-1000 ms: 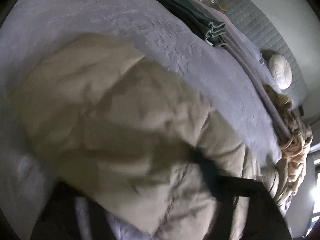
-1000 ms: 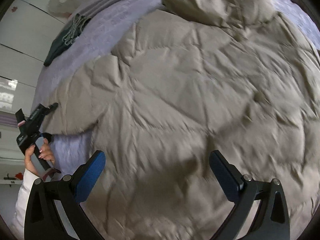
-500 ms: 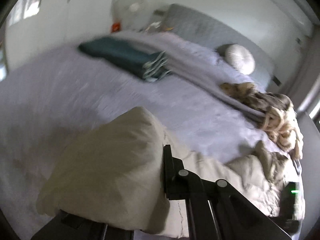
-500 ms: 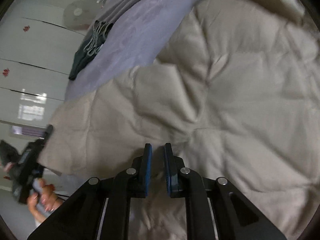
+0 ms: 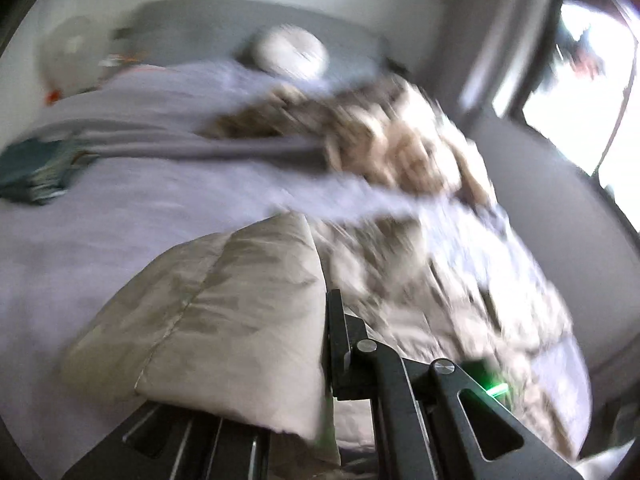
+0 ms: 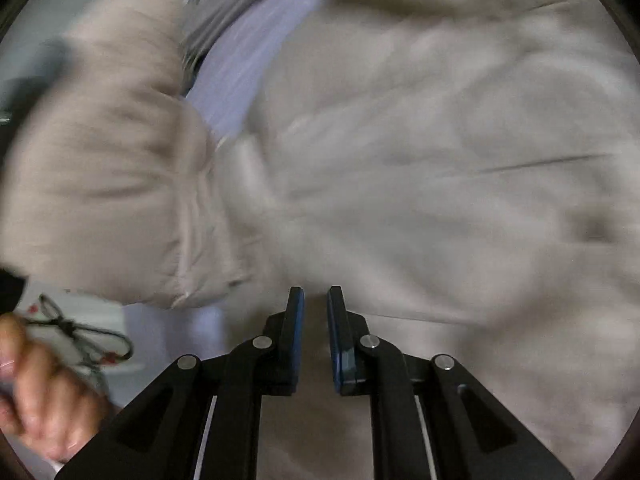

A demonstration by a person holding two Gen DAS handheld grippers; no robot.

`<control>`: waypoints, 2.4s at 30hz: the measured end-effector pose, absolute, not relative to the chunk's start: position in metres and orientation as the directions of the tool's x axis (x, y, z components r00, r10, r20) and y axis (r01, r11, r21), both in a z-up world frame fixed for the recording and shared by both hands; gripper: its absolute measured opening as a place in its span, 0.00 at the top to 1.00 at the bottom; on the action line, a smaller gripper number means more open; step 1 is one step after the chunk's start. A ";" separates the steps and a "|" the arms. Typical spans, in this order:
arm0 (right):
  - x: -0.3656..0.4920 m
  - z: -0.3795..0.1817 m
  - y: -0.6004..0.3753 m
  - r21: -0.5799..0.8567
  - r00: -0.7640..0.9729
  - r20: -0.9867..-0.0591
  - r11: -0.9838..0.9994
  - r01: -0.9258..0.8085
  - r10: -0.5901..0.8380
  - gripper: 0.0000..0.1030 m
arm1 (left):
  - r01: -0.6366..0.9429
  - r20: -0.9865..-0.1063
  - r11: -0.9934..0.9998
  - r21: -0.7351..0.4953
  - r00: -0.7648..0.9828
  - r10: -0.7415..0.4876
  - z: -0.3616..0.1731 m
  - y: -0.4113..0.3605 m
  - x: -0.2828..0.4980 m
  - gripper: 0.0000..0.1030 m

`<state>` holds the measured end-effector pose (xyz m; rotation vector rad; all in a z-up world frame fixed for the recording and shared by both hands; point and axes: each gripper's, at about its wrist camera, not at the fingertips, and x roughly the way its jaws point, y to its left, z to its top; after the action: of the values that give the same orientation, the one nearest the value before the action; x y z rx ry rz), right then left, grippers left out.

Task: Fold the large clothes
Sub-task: 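Fold the jacket sleeve over the body with left gripper while right pins hem, then grasp the jacket side with both grippers, fold it toward the center, release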

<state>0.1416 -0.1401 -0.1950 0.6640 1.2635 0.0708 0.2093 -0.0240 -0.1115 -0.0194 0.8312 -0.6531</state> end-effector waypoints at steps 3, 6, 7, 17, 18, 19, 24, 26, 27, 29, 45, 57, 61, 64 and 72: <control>0.114 -0.171 -0.199 0.381 0.368 -0.897 0.851 0.360 0.246 0.88 | 0.585 -0.773 0.802 -0.120 0.452 -0.445 -0.158 -0.089 0.195 0.93; 0.100 -0.160 -0.237 0.322 0.375 -0.912 0.860 0.395 0.169 0.87 | 0.590 -0.837 0.807 -0.022 0.430 -0.338 -0.198 -0.120 0.183 0.92; 0.095 -0.159 -0.247 0.314 0.375 -0.914 0.859 0.406 0.157 0.87 | 0.590 -0.850 0.807 -0.003 0.423 -0.312 -0.208 -0.121 0.180 0.92; 0.070 -0.163 -0.282 0.326 0.382 -0.910 0.846 0.422 0.160 0.83 | 0.622 -0.824 0.782 0.038 0.462 -0.328 -0.180 -0.096 0.141 0.05; 0.061 -0.157 -0.281 0.316 0.382 -0.912 0.854 0.413 0.152 0.73 | 0.622 -0.823 0.783 0.023 0.456 -0.338 -0.172 -0.086 0.138 0.05; 0.062 -0.151 -0.276 0.302 0.382 -0.913 0.869 0.393 0.145 0.63 | 0.613 -0.815 0.790 -0.004 0.455 -0.357 -0.163 -0.072 0.135 0.05; 0.071 -0.118 -0.225 0.202 0.434 -0.896 0.959 0.201 0.098 0.25 | 0.393 -0.790 0.899 -0.194 0.480 -0.381 -0.142 0.026 0.178 0.05; 0.087 -0.110 -0.189 0.111 0.451 -0.890 0.990 0.090 0.059 0.23 | 0.247 -0.795 0.926 -0.287 0.477 -0.374 -0.150 0.071 0.201 0.05; 0.096 -0.110 -0.171 0.059 0.459 -0.888 0.997 0.039 0.035 0.22 | 0.168 -0.801 0.928 -0.334 0.468 -0.373 -0.160 0.095 0.216 0.05; 0.109 -0.113 -0.133 -0.067 0.478 -0.878 0.996 -0.062 -0.029 0.22 | 0.060 -0.798 0.887 -0.457 0.413 -0.439 -0.186 0.131 0.238 0.05; 0.150 -0.135 -0.150 -0.200 0.550 -0.792 0.964 0.177 -0.265 0.93 | 0.287 -0.857 0.936 -0.202 0.411 -0.311 -0.206 0.104 0.259 0.79; 0.059 -0.147 -0.307 0.302 0.480 -0.876 0.717 0.628 -0.051 0.69 | 0.256 -0.856 0.966 0.038 0.506 -0.101 -0.200 0.076 0.263 0.79; 0.059 -0.117 -0.319 0.308 0.540 -0.838 0.753 0.581 -0.074 0.70 | 0.208 -0.836 0.978 -0.026 0.531 -0.135 -0.171 0.098 0.250 0.79; 0.079 -0.118 -0.303 0.294 0.551 -0.834 0.832 0.471 -0.017 0.73 | 0.232 -0.856 0.961 -0.153 0.455 -0.246 -0.173 0.096 0.242 0.79; 0.102 -0.177 -0.303 0.313 0.457 -0.887 0.812 0.492 0.065 0.80 | 0.221 -0.906 0.975 -0.012 0.409 -0.104 -0.236 0.061 0.226 0.79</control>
<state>0.1017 -0.3032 -0.1765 0.5911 1.0785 -0.2831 0.2256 0.0607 -0.2356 0.1164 1.1313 -0.2053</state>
